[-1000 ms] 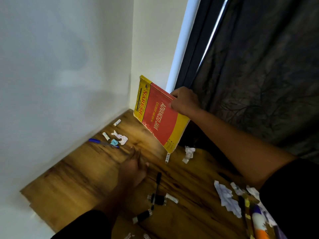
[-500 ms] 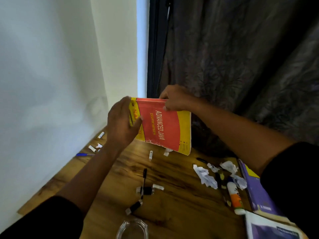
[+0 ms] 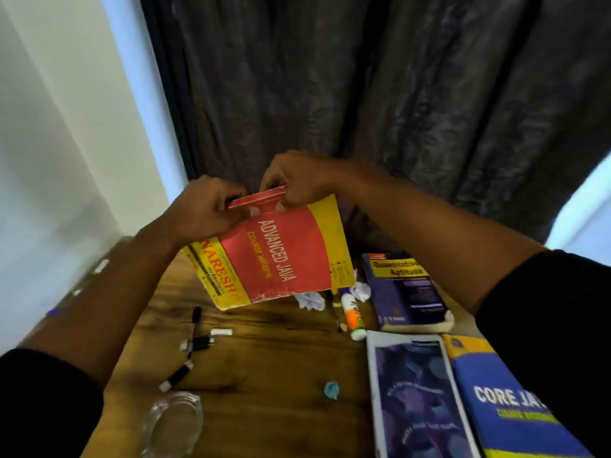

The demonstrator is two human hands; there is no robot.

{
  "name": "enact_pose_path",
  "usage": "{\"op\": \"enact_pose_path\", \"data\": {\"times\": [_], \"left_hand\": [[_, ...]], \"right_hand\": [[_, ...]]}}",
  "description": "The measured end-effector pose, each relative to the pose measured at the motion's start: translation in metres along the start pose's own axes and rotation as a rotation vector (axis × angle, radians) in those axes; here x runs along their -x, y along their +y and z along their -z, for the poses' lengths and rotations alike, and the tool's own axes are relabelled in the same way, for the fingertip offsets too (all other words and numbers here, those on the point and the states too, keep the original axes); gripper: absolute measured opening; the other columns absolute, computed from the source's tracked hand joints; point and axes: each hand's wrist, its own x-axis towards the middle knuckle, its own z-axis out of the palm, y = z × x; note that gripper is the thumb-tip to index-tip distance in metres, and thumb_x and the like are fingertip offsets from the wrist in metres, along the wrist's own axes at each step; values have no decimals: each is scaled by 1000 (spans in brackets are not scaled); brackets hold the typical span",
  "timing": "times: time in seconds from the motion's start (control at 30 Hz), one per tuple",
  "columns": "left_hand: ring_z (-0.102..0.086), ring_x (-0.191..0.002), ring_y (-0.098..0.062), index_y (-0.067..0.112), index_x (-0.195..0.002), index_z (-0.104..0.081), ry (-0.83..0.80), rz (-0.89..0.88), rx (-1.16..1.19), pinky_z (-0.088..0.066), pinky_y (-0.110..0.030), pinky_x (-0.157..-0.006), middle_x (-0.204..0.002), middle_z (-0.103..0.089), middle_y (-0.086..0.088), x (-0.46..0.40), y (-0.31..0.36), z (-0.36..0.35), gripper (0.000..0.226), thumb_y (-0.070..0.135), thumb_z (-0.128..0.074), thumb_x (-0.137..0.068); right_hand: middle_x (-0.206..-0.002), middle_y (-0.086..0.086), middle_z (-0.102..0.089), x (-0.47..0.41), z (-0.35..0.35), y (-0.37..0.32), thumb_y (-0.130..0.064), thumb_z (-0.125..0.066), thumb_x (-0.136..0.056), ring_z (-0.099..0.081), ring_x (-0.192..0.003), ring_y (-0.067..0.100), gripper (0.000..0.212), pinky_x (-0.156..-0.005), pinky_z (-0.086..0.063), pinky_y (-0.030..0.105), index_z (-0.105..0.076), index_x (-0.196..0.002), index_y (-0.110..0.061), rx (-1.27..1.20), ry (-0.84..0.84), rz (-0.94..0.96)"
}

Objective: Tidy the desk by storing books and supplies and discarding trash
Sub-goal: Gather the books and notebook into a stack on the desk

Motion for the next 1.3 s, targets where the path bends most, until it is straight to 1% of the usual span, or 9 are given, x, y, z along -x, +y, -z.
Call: {"op": "enact_pose_path", "data": {"times": [0.13,0.27,0.33,0.47,0.7,0.8,0.9,1.1,1.3], "left_hand": [[-61,-60,-3,37,-81,-66,14,19,29,-49,-32,-58,-66,-66,12,-4,61,-34,27,61,-58,-89],[-57,-55,-1,42,-72,-65,54,100,105,-43,-30,-55,-59,-62,11,-4,127,-72,22,60,-60,-84],[-58,-55,-7,37,-76,-67,71,123,128,-46,-32,-55,-59,-61,9,-4,160,-94,28,62,-57,-84],[-60,-58,-16,29,-87,-72,113,170,112,-47,-33,-59,-58,-57,8,-4,222,-132,37,62,-56,-84],[-53,-56,1,25,-81,-72,225,261,211,-34,-23,-53,-61,-58,14,-1,315,-181,27,49,-66,-94],[-60,-60,-4,29,-89,-75,231,270,268,-43,-28,-58,-70,-68,12,4,346,-200,36,60,-58,-91],[-68,-66,-10,30,-91,-77,234,326,448,-55,-40,-62,-76,-74,10,6,366,-216,43,66,-55,-88],[-71,-70,-15,25,-79,-79,184,554,880,-54,-40,-64,-72,-76,6,9,401,-237,19,34,-71,-95],[-67,-79,-19,18,-78,-72,144,944,1156,-50,-28,-71,-79,-72,1,29,421,-280,20,28,-71,-95]], "right_hand": [[-93,-8,-72,56,-2,42,-20,-84,-75,-64,-81,5,32,-79,-56,33,-78,-106,-16,-87,-73,-17],[-87,-17,-65,130,-11,90,-58,-85,-68,-61,-81,3,48,-71,-50,26,-77,-103,-26,-65,73,-163],[-100,-20,-66,174,-27,112,-76,-78,-60,-62,-92,2,69,-83,-54,32,-70,-116,-36,-137,188,-233],[-154,-5,-43,253,-74,138,-68,-88,-58,-46,-137,13,116,-113,-42,42,-29,-154,-39,-491,504,-381],[-167,0,-16,356,-192,134,-86,-73,-59,-19,-154,21,136,-123,-24,48,-1,-161,-31,-693,844,-907],[-164,0,-26,388,-222,136,-81,-78,-60,-27,-151,22,132,-122,-29,49,-10,-161,-29,-832,994,-1029],[-144,-7,-57,415,-237,138,-62,-84,-72,-56,-132,15,89,-107,-49,48,-37,-146,-43,-1229,1028,-880],[-135,14,-66,463,-247,144,-52,-70,-92,-63,-124,38,56,-107,-44,65,-58,-138,-24,-2069,641,-783],[-130,18,-68,502,-245,162,-17,-77,-87,-64,-120,42,54,-103,-49,63,-58,-138,-13,-1961,653,-854]]}}
